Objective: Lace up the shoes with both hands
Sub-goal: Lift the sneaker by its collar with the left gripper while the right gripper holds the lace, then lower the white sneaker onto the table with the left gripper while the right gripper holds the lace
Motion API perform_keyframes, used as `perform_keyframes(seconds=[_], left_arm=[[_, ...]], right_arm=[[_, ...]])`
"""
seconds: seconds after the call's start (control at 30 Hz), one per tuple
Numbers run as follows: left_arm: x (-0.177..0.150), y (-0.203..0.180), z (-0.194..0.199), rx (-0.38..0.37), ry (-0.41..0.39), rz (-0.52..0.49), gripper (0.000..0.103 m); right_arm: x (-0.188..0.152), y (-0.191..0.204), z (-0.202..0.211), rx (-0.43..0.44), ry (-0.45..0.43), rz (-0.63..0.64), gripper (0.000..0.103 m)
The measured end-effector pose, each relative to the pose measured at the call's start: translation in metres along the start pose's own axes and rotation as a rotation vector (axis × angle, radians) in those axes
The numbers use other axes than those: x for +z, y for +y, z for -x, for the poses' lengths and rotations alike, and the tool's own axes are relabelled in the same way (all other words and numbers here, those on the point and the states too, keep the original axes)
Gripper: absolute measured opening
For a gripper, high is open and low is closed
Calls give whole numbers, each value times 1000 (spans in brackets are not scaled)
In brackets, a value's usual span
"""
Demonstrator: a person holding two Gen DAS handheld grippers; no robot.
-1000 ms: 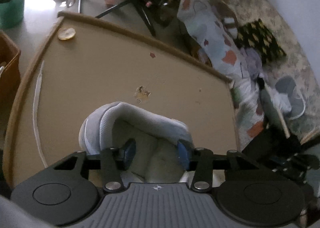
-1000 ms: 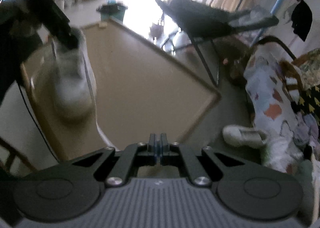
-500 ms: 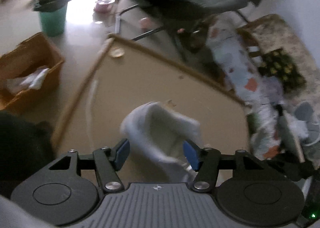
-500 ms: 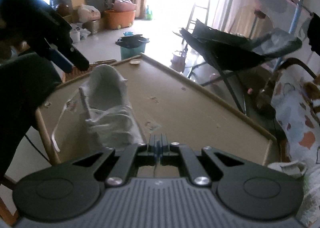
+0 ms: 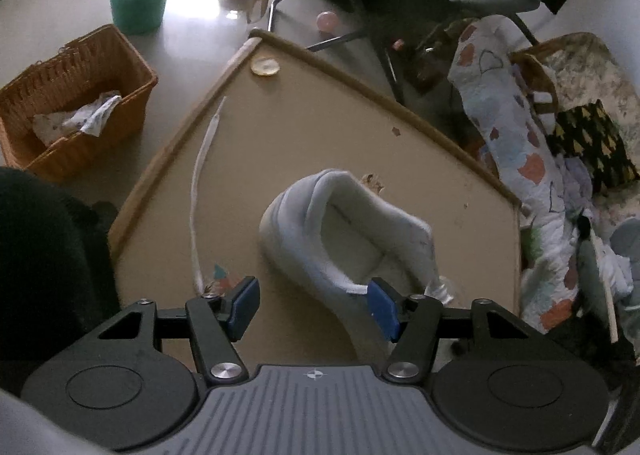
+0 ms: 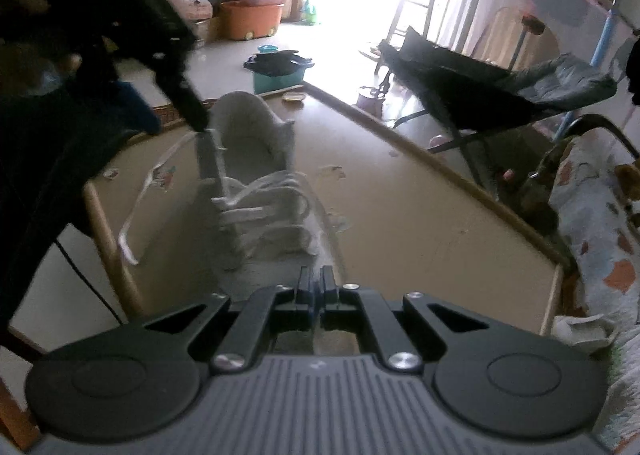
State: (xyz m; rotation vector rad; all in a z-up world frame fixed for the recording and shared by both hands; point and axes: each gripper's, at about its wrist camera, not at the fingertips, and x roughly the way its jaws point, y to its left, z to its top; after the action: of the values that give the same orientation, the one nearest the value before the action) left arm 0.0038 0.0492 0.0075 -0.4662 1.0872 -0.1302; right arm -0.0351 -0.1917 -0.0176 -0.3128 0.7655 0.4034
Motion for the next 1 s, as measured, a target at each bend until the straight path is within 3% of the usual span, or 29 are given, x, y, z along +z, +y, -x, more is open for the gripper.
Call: perform_keyframes(seconds=[0.33,0.53,0.67,0.73,0.9,1.0], left_arm=[[14,-24,-41,-89,-11,1,62],[30,-44,-62,-204,-28,-6,60],[33,-67,-57,-270,-81,-58,60],[28,-72,-44,-293,-143,-100,61],[-2,-73,-8,-262,-254,-267,61],[-31,-78,8,-271,-279,-385,61]], right_arm=[[0,10,5,69,29,-62,3],[0,24,7,105,27,-70,3],[3,28,10,103,19,-66,3],[4,20,14,92,16,-123,2],[13,-22,34,65,-17,-355,3],[22,-49,40,97,-26,-532,3]])
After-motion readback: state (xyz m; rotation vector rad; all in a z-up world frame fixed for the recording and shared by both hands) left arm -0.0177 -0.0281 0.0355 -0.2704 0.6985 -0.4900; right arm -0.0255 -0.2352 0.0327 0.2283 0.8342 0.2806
